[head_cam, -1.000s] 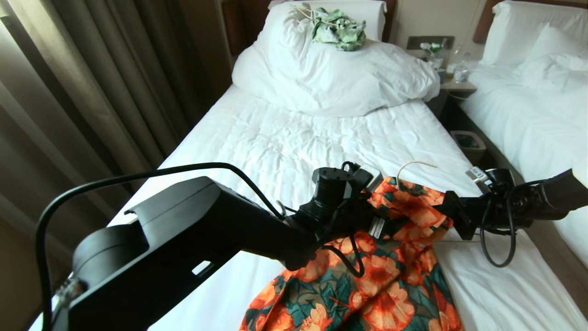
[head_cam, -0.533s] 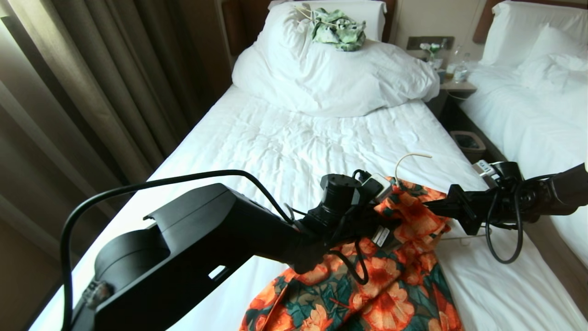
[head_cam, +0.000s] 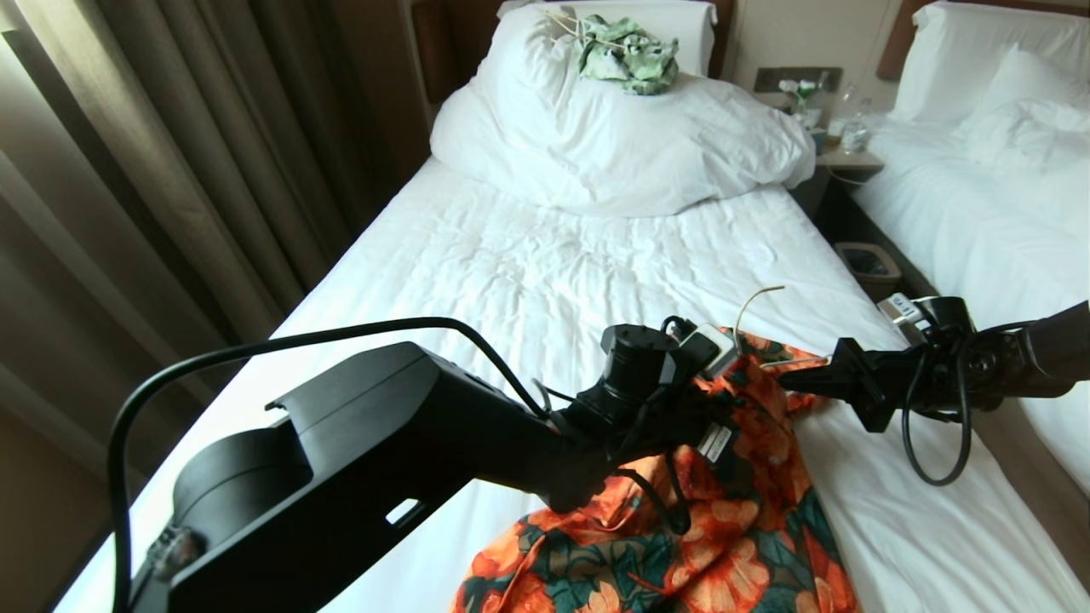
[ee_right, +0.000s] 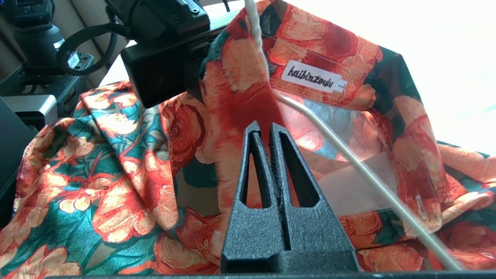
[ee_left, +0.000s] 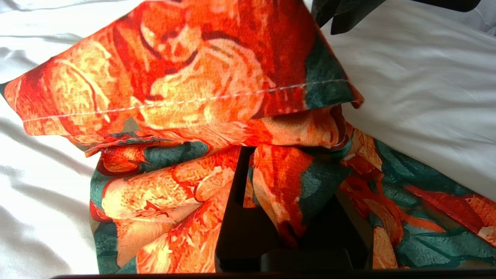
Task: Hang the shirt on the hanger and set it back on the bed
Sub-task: Hook the other side of the shirt onto the hanger
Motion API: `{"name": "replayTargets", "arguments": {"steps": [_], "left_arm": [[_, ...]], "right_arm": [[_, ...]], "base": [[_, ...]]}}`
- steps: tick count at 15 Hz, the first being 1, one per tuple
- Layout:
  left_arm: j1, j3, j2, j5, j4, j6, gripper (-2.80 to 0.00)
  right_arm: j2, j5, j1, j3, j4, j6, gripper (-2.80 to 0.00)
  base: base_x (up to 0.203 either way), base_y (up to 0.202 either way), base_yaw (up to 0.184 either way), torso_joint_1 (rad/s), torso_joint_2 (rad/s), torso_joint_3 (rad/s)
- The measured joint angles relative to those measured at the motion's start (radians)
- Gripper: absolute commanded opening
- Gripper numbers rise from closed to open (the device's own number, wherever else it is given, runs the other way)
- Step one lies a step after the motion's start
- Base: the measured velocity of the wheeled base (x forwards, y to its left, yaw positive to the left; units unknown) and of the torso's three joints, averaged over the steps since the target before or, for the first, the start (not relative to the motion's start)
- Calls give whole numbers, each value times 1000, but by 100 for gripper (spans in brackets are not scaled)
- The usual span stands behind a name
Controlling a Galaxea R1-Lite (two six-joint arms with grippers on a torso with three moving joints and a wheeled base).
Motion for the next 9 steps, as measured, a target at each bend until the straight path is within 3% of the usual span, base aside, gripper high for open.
{"name": "replayTargets", "arguments": {"steps": [2, 3, 9], "left_arm": [[4, 2, -5, 7, 0, 0, -280], [4, 4, -8, 9, 1, 0, -280], [2, 66, -65, 12, 0, -8, -280]], "right_arm": [[1, 0, -3, 3, -1, 1, -280], [2, 0, -4, 4, -2, 6, 0], [-45, -1, -35, 31, 66, 20, 0]], "base": [[0, 0, 0, 0, 0, 0], [0, 0, 0, 0, 0, 0], [0, 0, 0, 0, 0, 0]]}}
